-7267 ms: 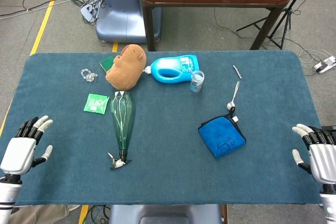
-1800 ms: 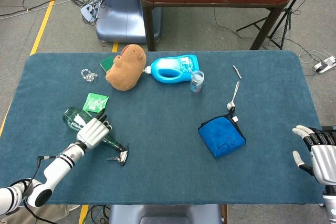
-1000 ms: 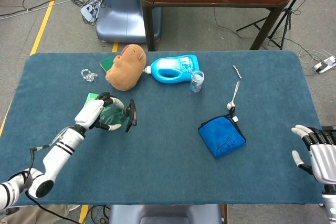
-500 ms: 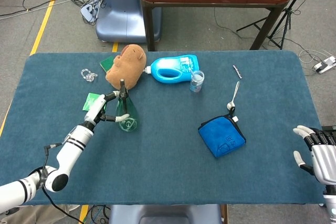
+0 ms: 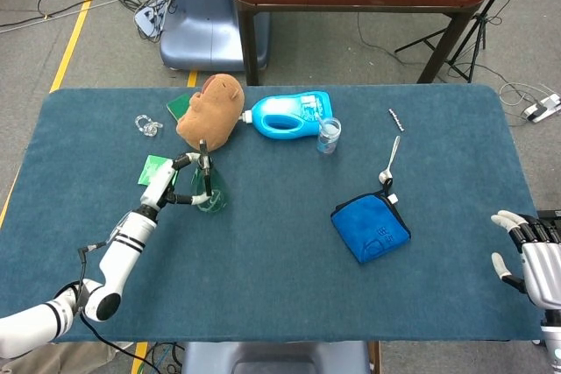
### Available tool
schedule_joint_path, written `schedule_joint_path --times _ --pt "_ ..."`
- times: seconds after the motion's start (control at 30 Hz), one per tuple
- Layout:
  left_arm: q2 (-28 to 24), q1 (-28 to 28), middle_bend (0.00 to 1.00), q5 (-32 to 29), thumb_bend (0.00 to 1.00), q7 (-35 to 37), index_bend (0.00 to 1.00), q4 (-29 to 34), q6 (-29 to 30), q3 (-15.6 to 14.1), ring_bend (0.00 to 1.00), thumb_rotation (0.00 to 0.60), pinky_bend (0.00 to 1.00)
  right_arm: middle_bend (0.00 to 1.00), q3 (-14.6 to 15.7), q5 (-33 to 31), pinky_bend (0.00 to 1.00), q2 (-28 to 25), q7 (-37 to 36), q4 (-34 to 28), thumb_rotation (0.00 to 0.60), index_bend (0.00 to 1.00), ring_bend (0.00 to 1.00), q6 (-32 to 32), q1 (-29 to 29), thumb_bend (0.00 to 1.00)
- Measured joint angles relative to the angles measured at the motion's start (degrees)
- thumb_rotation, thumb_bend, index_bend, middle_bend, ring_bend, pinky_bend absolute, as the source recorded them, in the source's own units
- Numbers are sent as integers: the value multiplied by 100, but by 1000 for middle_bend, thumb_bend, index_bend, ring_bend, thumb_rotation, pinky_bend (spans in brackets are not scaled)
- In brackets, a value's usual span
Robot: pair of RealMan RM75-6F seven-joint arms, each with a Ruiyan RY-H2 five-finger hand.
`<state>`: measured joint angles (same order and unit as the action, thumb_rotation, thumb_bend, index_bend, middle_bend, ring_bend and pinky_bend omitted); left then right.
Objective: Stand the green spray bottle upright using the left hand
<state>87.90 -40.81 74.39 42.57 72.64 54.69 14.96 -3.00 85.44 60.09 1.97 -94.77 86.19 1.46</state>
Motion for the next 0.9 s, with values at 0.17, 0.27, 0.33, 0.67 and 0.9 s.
schedule_joint_path --times 0.17,0.27,0.33,0.67,0.9 --pt "-108 -7 68 94 267 75 100 2 -109 -46 0 600 0 228 2 5 193 -4 3 -1 600 265 157 12 -10 353" --pt "-181 -5 26 156 267 91 23 7 -114 -66 0 600 0 228 0 4 193 1 4 -4 600 265 157 12 -10 353" --pt "-231 2 2 170 267 96 0 35 -128 -77 0 600 0 228 -1 11 193 2 7 -6 600 265 157 13 -8 353" --pt "-470 86 0 293 268 127 0 210 -105 -170 0 600 0 228 -12 18 193 -6 21 -24 600 265 157 16 -1 354" --pt "-655 150 0 380 267 161 0 352 -102 -261 0 600 0 228 -13 39 193 -3 28 -37 600 265 157 18 6 354"
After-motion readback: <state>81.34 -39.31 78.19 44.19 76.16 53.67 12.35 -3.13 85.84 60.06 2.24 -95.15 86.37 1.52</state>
